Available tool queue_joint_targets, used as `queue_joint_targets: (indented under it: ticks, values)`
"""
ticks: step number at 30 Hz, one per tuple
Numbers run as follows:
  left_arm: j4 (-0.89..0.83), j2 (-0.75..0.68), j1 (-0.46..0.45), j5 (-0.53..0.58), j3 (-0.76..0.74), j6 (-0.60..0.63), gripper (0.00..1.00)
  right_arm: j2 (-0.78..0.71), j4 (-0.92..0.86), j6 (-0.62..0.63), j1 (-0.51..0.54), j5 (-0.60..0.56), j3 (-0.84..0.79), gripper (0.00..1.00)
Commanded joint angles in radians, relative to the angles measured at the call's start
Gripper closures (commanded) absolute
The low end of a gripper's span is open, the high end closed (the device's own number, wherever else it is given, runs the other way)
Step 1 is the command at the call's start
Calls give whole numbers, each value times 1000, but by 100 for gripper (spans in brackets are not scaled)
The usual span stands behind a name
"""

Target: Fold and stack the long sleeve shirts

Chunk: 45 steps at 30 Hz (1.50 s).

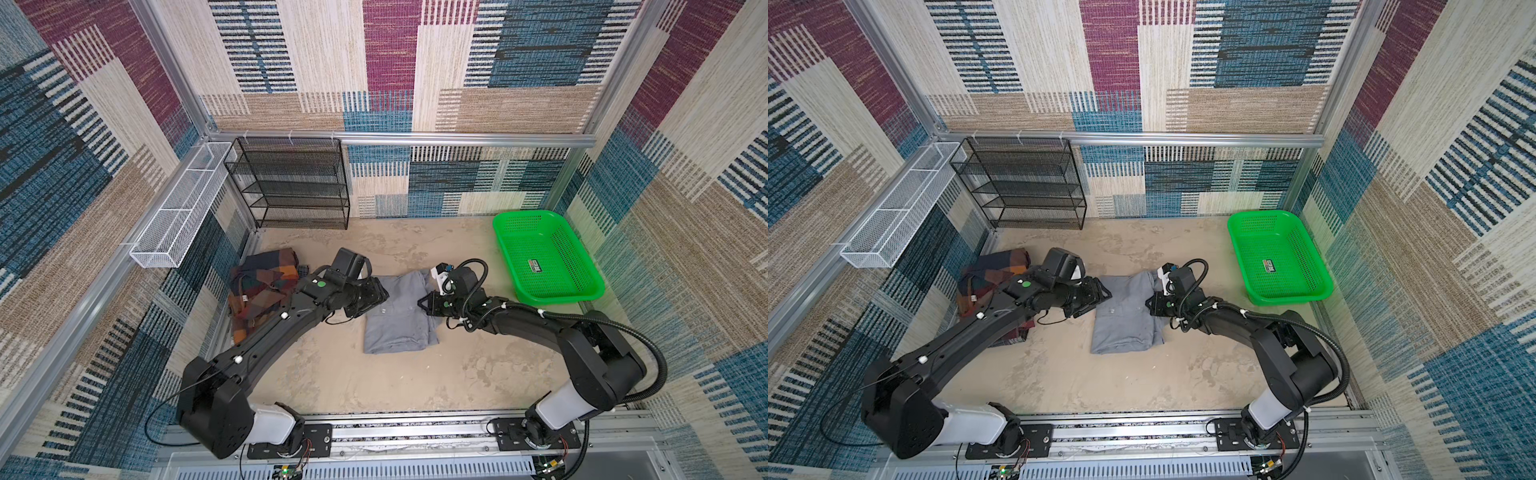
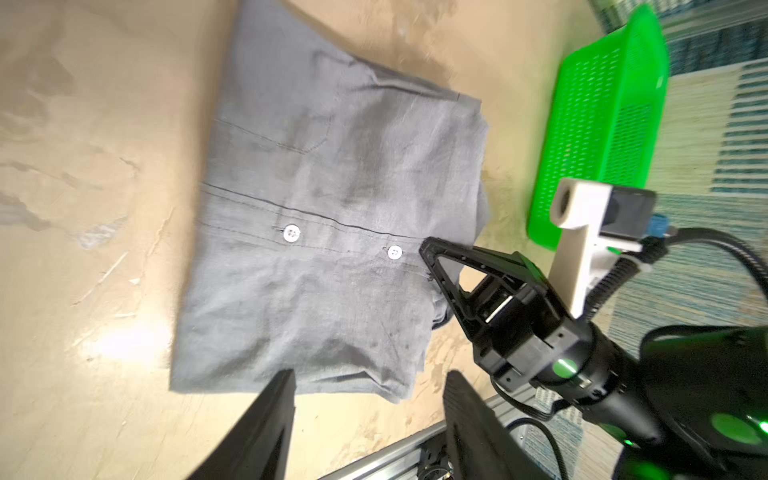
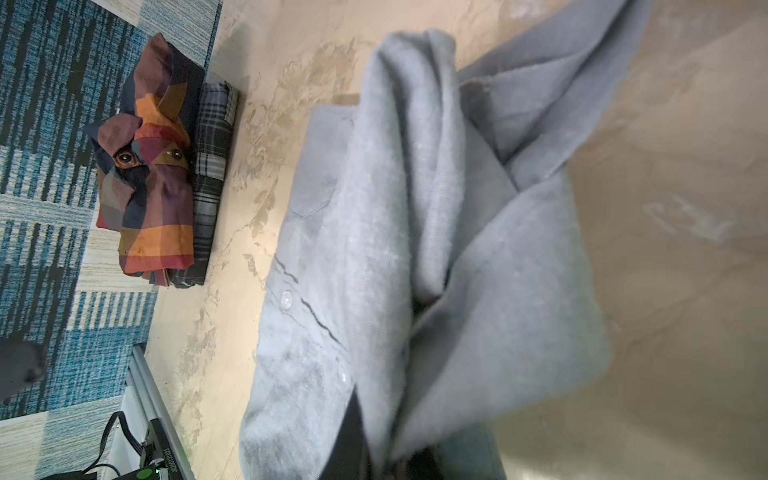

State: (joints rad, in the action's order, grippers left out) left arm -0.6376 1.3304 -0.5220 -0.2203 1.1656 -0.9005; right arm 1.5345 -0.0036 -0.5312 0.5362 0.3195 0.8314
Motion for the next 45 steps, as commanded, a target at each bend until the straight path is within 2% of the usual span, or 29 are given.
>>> queue_joint_targets:
  ticks: [1,5,8,14,16,18,20,25,29,33,37,41,45]
  values:
    - [-99,-86,37,28,15,44,38,-78,-191,113,-6,-80,46,100]
    - [-150,-178,91,25,25,64,36,-177,-414,194,-15,-153,133,100]
    - [-160,-220,113,1,22,72,36,-196,-610,261,-16,-196,231,100]
    - [-123,-270,135,-73,-23,50,36,-255,-927,317,-15,-434,418,100]
    - [-92,-282,139,-112,-52,33,36,-238,-1024,334,-14,-472,489,100]
    - [-54,-296,142,-157,-82,12,36,-208,-1103,332,10,-576,544,100]
    - [-33,-315,145,-180,-103,-1,36,-174,-1139,332,31,-619,568,100]
    - [32,-399,149,-237,-184,-40,36,1,-1248,289,131,-737,715,100]
    - [41,-489,166,-263,-261,-47,36,220,-1325,265,220,-812,868,100]
    - [33,-581,196,-294,-342,-53,36,446,-1321,254,294,-806,977,100]
    - [-12,-679,239,-327,-407,-44,36,678,-1335,250,385,-776,1200,100]
    - [-121,-762,277,-314,-388,16,36,859,-1336,272,457,-689,1442,100]
    - [-217,-812,291,-276,-348,84,36,988,-1332,246,490,-586,1556,97]
